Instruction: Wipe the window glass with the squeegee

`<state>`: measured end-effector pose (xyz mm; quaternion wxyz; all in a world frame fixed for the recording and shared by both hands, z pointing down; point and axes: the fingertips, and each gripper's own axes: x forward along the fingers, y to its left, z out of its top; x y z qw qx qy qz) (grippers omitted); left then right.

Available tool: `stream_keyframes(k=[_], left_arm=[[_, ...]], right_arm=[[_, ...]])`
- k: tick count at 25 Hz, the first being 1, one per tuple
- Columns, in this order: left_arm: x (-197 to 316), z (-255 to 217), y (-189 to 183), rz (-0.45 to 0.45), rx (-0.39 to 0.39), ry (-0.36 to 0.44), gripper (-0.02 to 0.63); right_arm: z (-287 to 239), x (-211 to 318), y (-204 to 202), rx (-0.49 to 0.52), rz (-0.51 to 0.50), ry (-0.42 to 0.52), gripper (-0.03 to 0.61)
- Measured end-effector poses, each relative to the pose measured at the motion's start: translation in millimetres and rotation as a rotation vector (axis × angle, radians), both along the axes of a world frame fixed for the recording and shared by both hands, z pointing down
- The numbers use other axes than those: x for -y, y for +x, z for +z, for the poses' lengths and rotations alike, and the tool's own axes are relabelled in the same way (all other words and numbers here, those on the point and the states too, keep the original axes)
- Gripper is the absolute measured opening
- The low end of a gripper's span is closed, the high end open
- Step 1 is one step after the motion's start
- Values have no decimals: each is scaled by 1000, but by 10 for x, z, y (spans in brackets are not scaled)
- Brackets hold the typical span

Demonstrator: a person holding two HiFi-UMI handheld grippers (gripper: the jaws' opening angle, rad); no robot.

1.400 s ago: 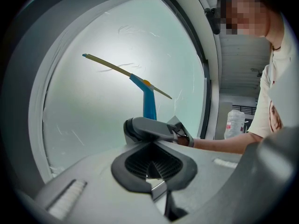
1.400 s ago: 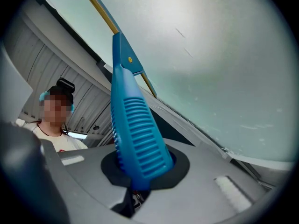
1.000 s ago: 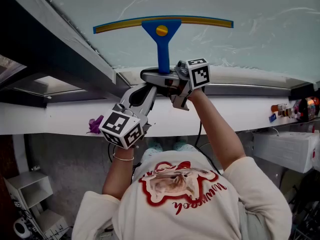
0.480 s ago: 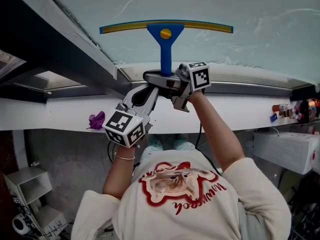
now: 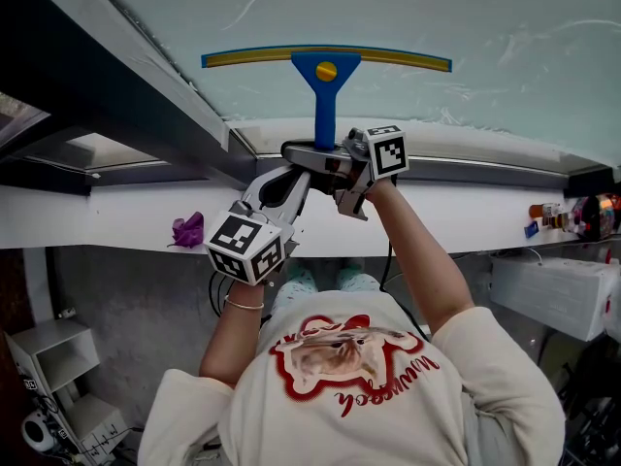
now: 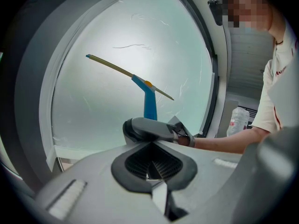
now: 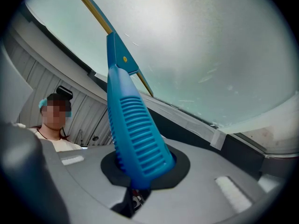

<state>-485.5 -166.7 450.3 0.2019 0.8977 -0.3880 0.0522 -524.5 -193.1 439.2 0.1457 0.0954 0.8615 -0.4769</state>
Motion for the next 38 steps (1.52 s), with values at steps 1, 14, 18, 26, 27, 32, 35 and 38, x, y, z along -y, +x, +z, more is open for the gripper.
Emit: stream_keyframes(k=[1, 14, 18, 26, 27, 32, 35, 38], left_arm=[[-3, 14, 0, -1, 1, -3, 2], [0, 227, 24, 7, 5, -49, 2], [-16, 315, 33, 8, 4, -67, 2], [-30, 455, 60, 19, 10, -101, 2], [-32, 470, 62, 20, 12, -105, 2], [-67, 563, 75, 23, 23, -125, 2], [-88, 599, 74, 25, 31, -133, 2], [-114, 633, 70, 28, 37, -141, 2]], right_arm=[[14, -3, 0, 0, 0, -4, 40], [241, 5, 22, -15, 6, -44, 40], [332, -6, 29, -20, 7, -65, 40], [474, -22, 57, -9, -1, -108, 35], [491, -21, 63, -4, 3, -112, 35], [573, -55, 74, 7, 9, -139, 34], [625, -67, 79, 6, 14, -148, 32], [644, -92, 73, 19, 13, -164, 32]])
